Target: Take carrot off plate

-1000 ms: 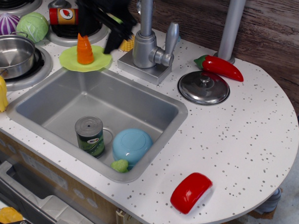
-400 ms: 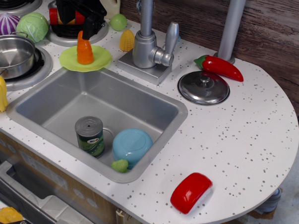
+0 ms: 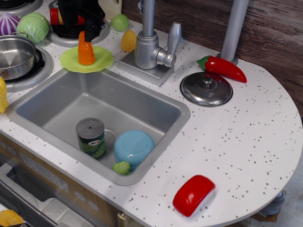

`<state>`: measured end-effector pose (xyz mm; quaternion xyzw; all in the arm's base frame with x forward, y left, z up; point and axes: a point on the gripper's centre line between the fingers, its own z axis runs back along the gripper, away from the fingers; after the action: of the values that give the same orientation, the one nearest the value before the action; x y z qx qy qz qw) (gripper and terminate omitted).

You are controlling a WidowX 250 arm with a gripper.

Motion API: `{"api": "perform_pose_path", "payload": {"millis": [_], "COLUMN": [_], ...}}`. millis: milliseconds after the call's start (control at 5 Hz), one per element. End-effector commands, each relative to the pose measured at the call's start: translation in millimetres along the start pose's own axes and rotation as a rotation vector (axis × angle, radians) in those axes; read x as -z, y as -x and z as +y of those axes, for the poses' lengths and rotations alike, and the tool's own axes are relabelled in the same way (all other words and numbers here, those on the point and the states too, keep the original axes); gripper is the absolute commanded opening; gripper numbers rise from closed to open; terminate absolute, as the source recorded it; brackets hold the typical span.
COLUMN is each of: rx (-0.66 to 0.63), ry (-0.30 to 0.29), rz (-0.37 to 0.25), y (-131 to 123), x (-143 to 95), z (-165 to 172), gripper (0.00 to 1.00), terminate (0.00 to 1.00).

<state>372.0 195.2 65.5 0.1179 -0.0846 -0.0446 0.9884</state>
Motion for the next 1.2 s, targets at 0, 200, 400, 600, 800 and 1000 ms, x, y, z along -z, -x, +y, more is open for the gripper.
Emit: {"api": "perform_pose_path", "payload": {"millis": [0,200,400,600,800,1000], "rx": [0.021,0.025,0.026,0.022,0.015,-0.011], "ry": [0.016,0.029,0.025,0.019,-0.003,-0.018], "rz": [-0.060,-0.078,-0.079,-0.078,-0.058,-0.001], "y": [-5.8,-5.5,-5.7,-6.4,-6.1,2.2], "x": [-1.3,10.4,13.5,10.1,-4.5,-29.7], "z": [14.6,13.4,12.4,11.5,6.2,-1.4], "gripper": [1.00,1.00,0.00,0.00,0.00,0.00], "terminate": [0.00,0.00,0.00,0.00,0.00,0.00]}}
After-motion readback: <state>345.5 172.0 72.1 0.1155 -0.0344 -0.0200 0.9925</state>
